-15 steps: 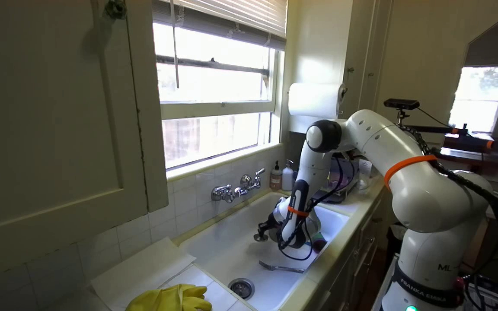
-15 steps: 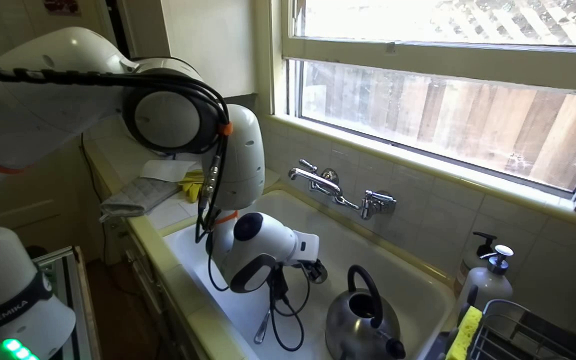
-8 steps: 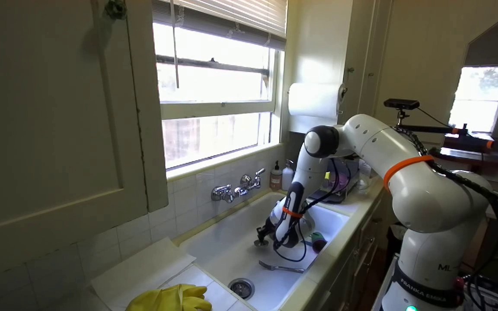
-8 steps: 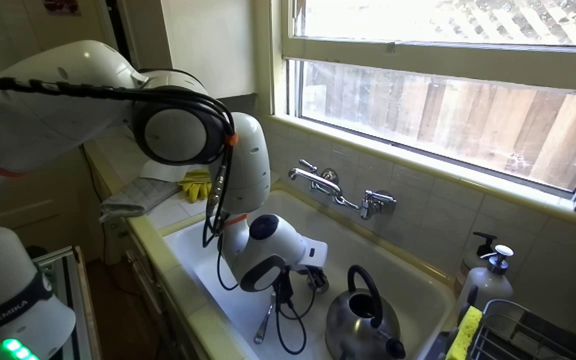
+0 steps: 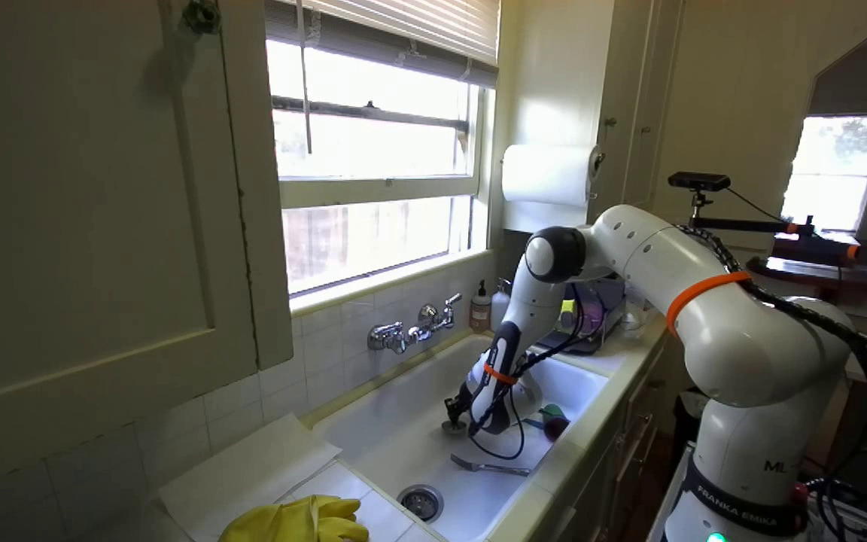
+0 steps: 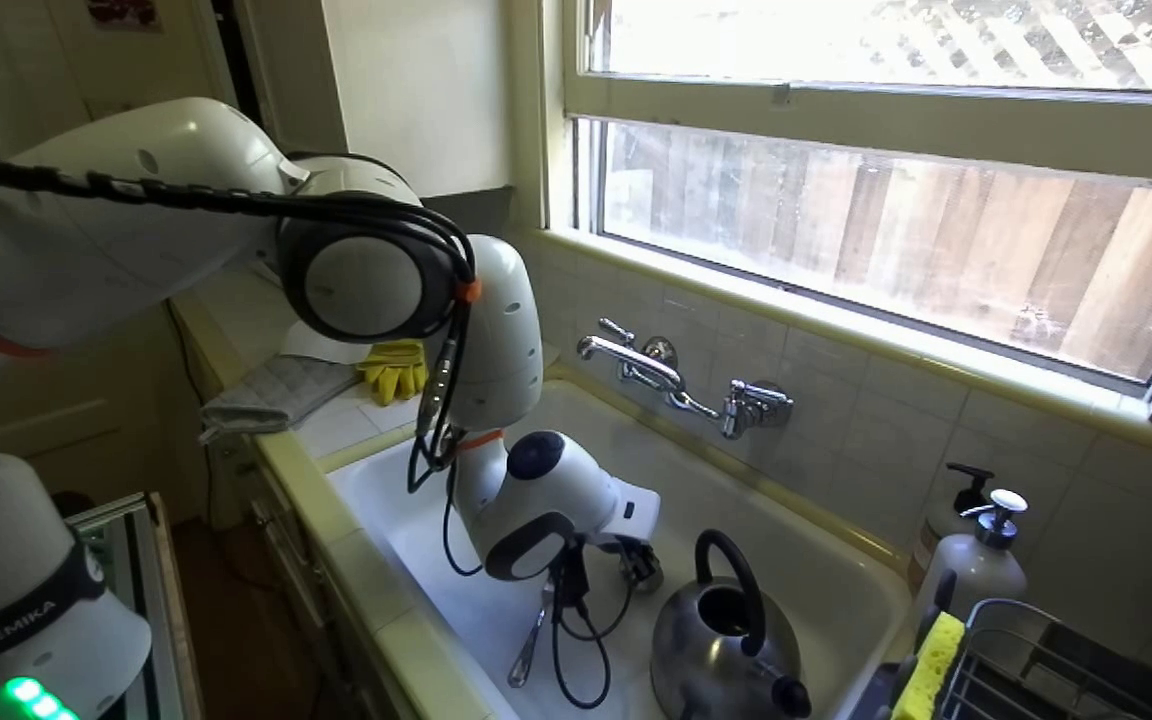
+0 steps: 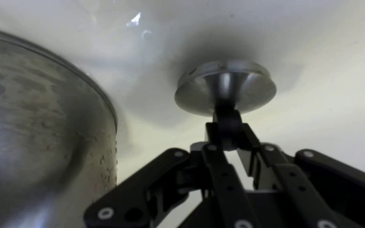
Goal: Remove the lid from the silver kettle.
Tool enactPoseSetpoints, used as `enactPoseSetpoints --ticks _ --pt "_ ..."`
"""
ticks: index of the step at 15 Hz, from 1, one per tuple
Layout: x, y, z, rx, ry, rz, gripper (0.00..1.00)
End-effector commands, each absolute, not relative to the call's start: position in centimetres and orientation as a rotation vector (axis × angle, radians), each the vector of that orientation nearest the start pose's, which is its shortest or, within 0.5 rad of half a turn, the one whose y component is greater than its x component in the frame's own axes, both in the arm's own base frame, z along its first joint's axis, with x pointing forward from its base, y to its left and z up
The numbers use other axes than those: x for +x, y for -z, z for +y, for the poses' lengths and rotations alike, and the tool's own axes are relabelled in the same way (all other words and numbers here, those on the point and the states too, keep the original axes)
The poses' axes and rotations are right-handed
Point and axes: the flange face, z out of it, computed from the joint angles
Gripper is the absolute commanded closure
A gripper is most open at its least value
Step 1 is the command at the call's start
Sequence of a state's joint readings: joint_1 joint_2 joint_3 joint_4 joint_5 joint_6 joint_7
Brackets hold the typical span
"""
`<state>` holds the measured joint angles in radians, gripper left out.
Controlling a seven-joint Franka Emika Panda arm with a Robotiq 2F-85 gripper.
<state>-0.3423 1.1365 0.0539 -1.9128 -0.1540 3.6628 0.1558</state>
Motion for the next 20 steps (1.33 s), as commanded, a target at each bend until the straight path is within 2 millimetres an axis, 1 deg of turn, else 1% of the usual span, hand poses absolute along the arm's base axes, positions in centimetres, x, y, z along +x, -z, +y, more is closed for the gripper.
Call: enactPoseSetpoints --ticks 1,2,3,6,8,9,14,20 --pt "55.9 2.7 -14.7 -2.945 0.929 0.498 0.51" --pt "56.0 2.7 -14.8 -2.944 0.931 0.503 0.5" --pt "56.1 2.5 -14.9 -2.945 0.933 0.504 0.44" --pt "56.2 1.6 -15.1 -2.932 0.942 0.52 0.22" --pt "56.2 0.4 -15.0 -2.919 0.936 0.533 0.06" --pt "56.1 -0.4 -15.1 -2.92 0.925 0.543 0.01" --pt "55.7 -3.8 -15.4 -2.962 0.784 0.564 0.0" --pt "54.3 -8.4 -15.6 -3.051 0.445 0.573 0.0"
